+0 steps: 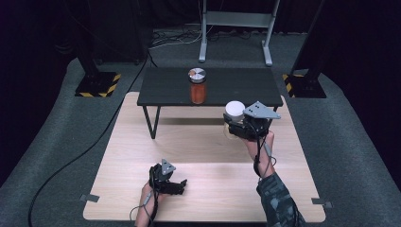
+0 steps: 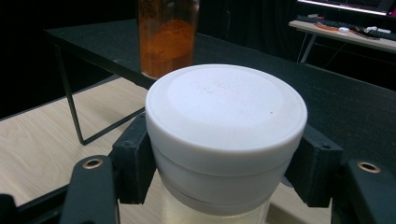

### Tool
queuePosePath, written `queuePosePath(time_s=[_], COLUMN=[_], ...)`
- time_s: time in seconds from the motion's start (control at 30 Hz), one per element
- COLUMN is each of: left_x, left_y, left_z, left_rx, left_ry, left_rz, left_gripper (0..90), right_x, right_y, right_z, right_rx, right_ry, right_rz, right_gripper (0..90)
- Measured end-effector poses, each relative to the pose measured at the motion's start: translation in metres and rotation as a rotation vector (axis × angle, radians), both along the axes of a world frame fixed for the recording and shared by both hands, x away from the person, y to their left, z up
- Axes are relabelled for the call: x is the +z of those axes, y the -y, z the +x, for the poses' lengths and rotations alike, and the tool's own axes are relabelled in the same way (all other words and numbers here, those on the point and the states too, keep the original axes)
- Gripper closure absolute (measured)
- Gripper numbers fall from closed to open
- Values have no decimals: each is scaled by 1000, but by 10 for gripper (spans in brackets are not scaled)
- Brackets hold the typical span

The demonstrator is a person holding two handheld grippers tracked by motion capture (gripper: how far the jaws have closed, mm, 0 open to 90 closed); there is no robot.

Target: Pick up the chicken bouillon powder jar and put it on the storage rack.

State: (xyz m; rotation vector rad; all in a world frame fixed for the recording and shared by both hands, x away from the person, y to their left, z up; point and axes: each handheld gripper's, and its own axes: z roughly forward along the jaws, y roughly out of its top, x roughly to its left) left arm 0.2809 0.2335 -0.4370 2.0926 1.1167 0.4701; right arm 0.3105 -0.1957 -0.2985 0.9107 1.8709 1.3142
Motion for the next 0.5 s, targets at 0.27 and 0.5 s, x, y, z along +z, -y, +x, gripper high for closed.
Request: queuePosePath(time_s=[0.27,0.5], left_x=[0,0], left_y=[0,0], left_z=[0,0], left_rx=[0,0], left_ry=[0,0], left_rz=[-1,-1], left_gripper=[48,48], right_x=[6,12], right_y=[-1,-1], right_z=[2,5], right_rx=[8,11], right_ry=[4,3], right_rz=[0,-4], right_gripper=[327,327])
